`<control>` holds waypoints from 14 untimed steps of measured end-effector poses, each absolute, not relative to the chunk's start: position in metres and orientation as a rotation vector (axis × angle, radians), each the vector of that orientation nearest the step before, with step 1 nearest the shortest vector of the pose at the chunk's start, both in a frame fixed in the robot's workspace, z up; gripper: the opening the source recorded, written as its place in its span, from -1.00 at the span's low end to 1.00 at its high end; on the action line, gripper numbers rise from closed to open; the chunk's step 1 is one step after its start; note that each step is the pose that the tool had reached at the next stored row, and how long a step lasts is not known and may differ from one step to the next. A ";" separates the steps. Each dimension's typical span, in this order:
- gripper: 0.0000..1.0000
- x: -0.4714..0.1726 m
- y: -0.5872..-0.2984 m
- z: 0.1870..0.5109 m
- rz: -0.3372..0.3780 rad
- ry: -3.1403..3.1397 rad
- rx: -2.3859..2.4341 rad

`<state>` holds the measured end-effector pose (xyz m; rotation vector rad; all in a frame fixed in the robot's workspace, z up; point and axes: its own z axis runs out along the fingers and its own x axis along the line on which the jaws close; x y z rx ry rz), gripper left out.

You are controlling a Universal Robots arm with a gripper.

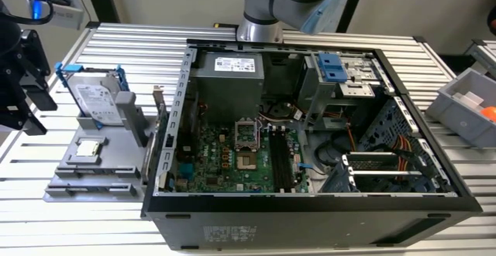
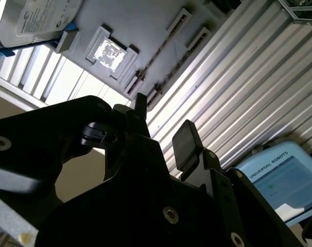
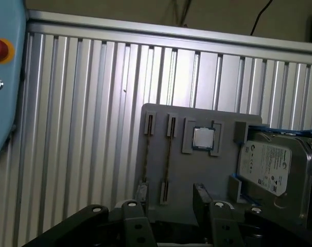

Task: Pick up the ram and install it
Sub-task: 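Pick up the ram and move it above insertion slot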

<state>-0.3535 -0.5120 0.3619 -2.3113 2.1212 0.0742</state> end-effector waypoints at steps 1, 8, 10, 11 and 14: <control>1.00 -0.353 -0.512 0.361 0.074 2.121 -2.311; 1.00 -0.353 -0.512 0.353 0.074 2.121 -2.311; 1.00 -0.353 -0.512 0.351 0.074 2.121 -2.311; 1.00 -0.353 -0.512 0.350 0.074 2.121 -2.311; 1.00 -0.353 -0.512 0.347 0.073 2.121 -2.311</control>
